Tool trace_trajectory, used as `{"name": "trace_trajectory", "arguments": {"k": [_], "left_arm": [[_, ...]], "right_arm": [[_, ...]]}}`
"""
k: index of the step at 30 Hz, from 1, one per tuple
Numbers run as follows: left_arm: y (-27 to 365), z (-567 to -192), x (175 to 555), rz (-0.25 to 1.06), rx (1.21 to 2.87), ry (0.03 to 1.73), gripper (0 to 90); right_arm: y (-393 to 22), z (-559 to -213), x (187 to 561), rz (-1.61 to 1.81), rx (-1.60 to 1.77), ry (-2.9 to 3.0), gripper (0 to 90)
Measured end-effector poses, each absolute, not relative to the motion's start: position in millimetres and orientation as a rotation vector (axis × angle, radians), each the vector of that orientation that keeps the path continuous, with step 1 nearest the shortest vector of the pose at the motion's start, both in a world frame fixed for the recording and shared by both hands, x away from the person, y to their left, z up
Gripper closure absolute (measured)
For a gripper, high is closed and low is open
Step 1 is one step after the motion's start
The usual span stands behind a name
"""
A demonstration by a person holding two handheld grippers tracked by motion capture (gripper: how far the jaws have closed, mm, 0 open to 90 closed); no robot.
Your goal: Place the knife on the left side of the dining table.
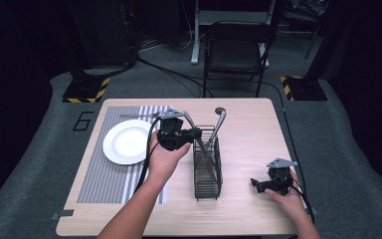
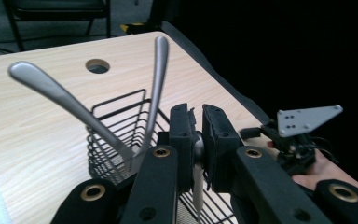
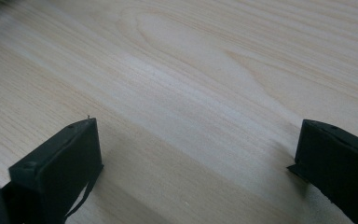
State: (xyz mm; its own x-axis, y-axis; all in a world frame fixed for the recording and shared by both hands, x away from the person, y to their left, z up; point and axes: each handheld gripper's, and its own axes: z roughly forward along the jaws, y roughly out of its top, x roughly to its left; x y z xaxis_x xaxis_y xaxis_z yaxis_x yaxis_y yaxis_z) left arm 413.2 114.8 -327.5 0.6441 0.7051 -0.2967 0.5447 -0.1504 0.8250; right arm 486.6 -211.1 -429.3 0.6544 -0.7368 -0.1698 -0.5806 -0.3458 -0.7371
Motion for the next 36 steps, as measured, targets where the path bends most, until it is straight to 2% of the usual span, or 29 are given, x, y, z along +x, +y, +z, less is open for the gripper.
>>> {"name": "trace_trajectory", "arguments": {"k": [17, 36], "left_arm": [[104, -307, 399, 0.202, 1.877, 0.912, 83.6], [108, -282, 395, 0.237, 1.899, 0.94, 83.6]], "right_arm": [[-211, -429, 487, -0.245, -2.056, 1.019, 0.0], [-211, -429, 486, -0.243, -2.057, 1.017, 0.0]]}}
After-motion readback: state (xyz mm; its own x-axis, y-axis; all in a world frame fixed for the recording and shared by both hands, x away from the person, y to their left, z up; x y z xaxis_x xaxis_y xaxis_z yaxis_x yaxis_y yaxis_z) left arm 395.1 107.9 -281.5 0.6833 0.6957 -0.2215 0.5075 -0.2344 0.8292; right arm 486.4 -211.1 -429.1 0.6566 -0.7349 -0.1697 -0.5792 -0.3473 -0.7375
